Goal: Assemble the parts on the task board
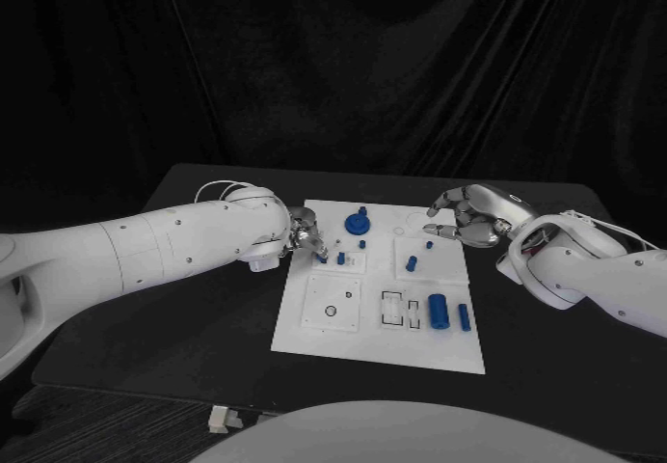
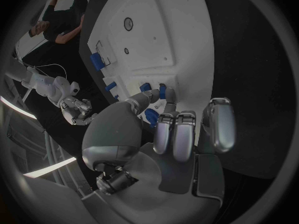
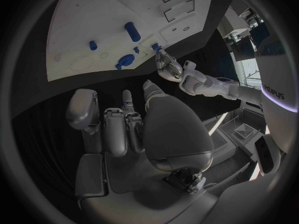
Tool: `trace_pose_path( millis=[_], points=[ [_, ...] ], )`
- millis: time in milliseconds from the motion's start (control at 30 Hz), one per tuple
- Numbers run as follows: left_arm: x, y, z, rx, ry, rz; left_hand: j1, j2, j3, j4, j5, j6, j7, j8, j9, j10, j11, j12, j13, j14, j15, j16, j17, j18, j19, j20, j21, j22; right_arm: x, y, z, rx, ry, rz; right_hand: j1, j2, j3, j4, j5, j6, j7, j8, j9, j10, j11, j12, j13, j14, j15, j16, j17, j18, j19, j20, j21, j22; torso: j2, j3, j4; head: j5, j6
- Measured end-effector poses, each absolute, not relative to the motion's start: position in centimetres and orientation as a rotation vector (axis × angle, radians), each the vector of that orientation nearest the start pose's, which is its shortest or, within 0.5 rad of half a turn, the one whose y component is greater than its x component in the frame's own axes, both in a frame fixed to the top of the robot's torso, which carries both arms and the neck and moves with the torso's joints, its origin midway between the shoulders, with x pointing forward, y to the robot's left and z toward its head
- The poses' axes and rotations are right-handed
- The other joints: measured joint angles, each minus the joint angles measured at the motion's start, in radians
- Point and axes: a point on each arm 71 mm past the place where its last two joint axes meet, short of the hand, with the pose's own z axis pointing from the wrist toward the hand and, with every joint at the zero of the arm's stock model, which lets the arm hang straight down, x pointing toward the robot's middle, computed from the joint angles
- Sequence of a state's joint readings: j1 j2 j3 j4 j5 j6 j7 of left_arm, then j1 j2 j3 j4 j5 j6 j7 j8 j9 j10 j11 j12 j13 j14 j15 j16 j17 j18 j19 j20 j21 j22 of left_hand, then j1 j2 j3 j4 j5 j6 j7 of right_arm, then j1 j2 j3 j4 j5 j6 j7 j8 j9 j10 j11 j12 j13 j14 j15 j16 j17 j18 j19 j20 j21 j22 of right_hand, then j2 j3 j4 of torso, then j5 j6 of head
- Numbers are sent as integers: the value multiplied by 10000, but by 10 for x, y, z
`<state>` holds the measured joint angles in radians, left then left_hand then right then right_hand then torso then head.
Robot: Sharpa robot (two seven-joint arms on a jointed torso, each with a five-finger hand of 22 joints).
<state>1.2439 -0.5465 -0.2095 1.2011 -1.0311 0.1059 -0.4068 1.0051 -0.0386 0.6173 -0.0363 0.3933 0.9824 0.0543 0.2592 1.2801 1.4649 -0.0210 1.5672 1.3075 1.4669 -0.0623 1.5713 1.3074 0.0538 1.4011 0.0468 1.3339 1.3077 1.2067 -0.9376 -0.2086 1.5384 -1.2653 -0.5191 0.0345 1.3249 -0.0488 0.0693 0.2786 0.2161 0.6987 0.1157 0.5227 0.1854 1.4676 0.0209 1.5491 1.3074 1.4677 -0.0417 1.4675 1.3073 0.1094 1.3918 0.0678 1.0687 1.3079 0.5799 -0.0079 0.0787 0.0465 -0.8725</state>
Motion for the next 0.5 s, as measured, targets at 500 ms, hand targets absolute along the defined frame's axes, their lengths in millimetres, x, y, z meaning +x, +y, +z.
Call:
trace_pose_path(
  millis=[500],
  points=[
    [511,160,-273,-1056,23636,-4102,1,1,0,0,142,9,9,-27,-4,0,0,0,0,0,0,0,0,0,0,0,0,-1,457,-246,-227,41,16565,7064,0,0,0,0,0,0,0,0,1,0,0,0,0,0,0,0,0,0,0,0,-39,-2,0,-4,5,15,0]
  ],
)
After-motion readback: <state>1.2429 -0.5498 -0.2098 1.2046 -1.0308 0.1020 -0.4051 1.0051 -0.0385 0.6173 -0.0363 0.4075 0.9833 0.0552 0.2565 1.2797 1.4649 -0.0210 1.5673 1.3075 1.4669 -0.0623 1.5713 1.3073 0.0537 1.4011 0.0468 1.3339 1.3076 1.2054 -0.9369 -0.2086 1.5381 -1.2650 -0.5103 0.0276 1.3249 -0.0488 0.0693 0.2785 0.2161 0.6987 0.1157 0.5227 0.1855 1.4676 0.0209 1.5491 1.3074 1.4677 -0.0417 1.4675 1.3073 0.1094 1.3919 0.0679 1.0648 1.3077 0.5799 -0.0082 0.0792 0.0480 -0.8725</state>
